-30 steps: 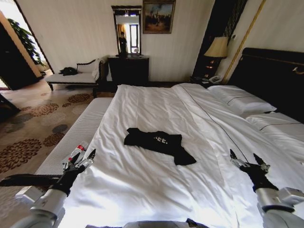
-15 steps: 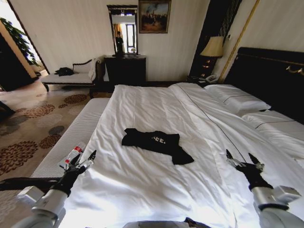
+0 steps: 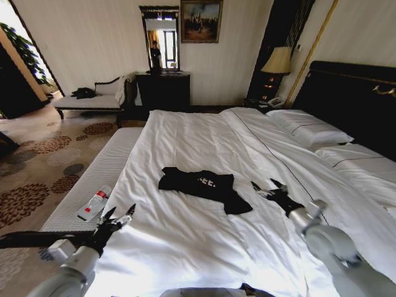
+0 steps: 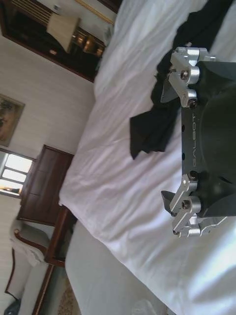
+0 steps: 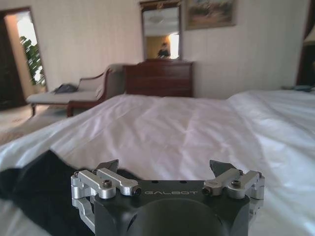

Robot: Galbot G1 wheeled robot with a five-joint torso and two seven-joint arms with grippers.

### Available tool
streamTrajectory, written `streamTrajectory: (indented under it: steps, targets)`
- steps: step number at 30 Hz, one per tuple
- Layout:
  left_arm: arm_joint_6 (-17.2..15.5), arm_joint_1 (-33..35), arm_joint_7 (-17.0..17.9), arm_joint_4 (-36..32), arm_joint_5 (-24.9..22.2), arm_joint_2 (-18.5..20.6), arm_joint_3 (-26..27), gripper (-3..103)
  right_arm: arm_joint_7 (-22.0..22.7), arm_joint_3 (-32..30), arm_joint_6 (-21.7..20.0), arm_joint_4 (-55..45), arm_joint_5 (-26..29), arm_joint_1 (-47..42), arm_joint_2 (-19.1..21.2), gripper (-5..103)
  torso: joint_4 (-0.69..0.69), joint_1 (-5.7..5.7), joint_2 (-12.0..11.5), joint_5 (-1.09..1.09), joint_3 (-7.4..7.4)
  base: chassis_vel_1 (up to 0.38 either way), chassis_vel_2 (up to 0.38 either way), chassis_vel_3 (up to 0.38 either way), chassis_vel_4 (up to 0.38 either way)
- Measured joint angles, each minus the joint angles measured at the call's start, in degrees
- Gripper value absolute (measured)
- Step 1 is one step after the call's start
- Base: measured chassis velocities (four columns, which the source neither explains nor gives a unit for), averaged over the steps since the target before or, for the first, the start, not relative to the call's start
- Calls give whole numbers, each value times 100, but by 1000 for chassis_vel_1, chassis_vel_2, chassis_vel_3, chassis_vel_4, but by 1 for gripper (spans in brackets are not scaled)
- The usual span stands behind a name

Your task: Fold the clothes on the bed.

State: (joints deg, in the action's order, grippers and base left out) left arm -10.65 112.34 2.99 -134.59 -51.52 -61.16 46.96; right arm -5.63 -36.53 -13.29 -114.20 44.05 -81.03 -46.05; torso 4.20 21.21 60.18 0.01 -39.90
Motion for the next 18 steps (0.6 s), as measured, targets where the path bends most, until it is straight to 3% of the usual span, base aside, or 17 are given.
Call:
streamTrajectory:
  steps: [7,10,18]
  targets:
    - [30,85,-1,107,100,-35,-55,100,-13,1098,142,481,-922,788,101,100,-3,0,0,-1,0,0,0,0,0]
    - [23,-25,33,142,47,169,-160,100,-29,1618,342,780,-1464,945,3,100,3,0,0,-2,1,0,0,0,0]
    - [9,-15,66,188,27,328,-201,100,-50,2090,488,1147,-1685,1273,-166,100,0,0,0,-2,1,0,0,0,0]
